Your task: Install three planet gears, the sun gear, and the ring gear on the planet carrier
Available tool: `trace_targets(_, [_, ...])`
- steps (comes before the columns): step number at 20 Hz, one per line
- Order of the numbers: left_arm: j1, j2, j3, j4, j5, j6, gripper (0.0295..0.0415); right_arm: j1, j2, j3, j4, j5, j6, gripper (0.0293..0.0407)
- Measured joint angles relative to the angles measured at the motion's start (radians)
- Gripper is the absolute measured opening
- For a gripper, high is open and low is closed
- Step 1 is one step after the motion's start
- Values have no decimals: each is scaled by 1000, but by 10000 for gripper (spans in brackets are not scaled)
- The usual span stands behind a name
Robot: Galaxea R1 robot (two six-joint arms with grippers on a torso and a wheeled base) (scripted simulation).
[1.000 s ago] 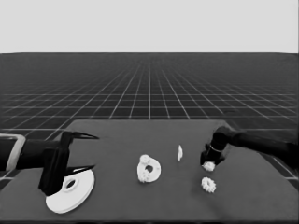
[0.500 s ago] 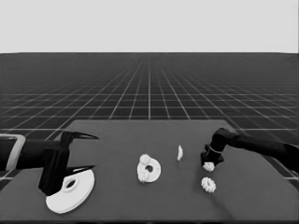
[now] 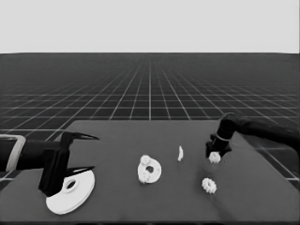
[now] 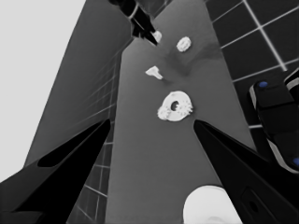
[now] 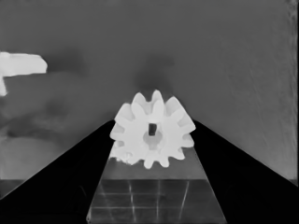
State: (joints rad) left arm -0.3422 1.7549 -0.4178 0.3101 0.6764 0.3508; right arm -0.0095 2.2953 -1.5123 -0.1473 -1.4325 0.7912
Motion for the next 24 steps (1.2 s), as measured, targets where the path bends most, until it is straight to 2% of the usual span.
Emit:
trace_targets(6, [0, 0, 0, 0, 0, 0, 385, 23, -2, 4, 18, -17, 0, 312])
trace_targets(7, [0, 0, 0, 0, 0, 0, 385, 21, 91, 159, -26, -57, 336, 312])
trace_targets(8, [0, 0, 0, 0, 0, 0, 385, 19, 285, 183, -38, -86, 505, 313])
trace_targets(9, [0, 0, 0, 0, 0, 0, 385, 18, 425, 128, -38, -98, 564, 313])
trace_targets(12, [0, 0, 0, 0, 0, 0, 385, 17, 587, -2, -35, -102, 579, 313])
trace_targets(16, [0, 0, 0, 0, 0, 0, 385, 16, 621, -42, -34, -101, 575, 313])
trace_targets(18, [0, 0, 0, 0, 0, 0, 385, -87, 638, -100, -133, -71, 540, 313])
trace_targets(19, [0, 0, 0, 0, 0, 0, 385, -110, 643, -119, -154, -62, 529, 313])
trace_targets(24, [0, 0, 0, 0, 0, 0, 385, -137, 652, -147, -179, -48, 514, 313])
